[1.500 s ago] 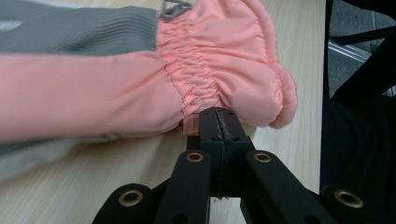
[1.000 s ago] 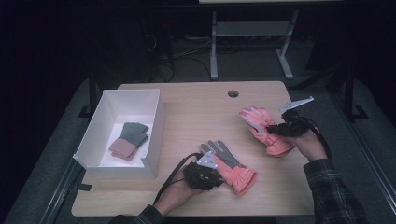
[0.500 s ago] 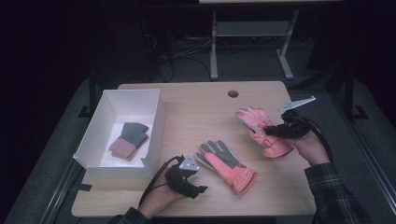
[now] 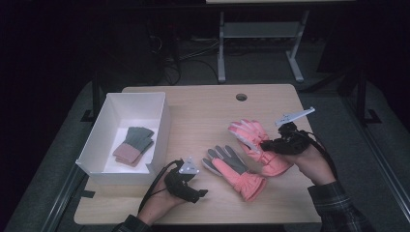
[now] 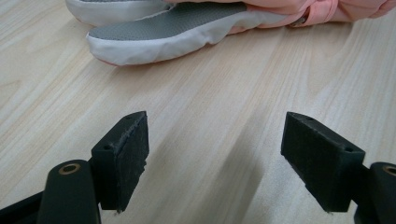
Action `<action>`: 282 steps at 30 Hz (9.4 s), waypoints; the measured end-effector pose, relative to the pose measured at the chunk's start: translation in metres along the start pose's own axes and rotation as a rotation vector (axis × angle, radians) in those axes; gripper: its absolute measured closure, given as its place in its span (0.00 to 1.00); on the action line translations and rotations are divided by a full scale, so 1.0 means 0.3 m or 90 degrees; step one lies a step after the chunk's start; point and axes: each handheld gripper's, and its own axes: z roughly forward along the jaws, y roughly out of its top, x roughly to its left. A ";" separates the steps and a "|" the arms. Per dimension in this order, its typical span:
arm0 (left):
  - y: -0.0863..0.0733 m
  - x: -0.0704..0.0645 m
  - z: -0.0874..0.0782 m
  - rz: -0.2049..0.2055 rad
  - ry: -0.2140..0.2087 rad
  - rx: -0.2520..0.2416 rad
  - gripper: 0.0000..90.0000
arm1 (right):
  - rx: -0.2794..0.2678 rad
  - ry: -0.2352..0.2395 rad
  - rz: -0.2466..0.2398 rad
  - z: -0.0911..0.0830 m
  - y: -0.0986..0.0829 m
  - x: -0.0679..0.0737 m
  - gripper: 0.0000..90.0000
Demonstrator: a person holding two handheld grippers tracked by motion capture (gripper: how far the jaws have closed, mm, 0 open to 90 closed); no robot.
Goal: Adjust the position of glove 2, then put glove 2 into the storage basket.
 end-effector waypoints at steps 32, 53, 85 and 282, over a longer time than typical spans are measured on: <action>0.007 -0.008 0.012 0.008 -0.001 0.005 0.23 | 0.067 0.046 -0.057 0.169 0.012 0.181 0.97; 0.008 -0.007 -0.002 0.005 0.002 -0.006 0.34 | -0.007 0.060 -0.086 0.128 -0.001 0.157 0.90; 0.107 -0.016 0.056 -0.011 -0.037 0.000 1.00 | -0.040 0.009 -0.062 0.150 -0.328 -0.067 1.00; 0.270 0.123 0.231 -0.143 -0.315 0.045 0.66 | -0.081 0.047 -0.100 0.241 -0.273 0.143 0.99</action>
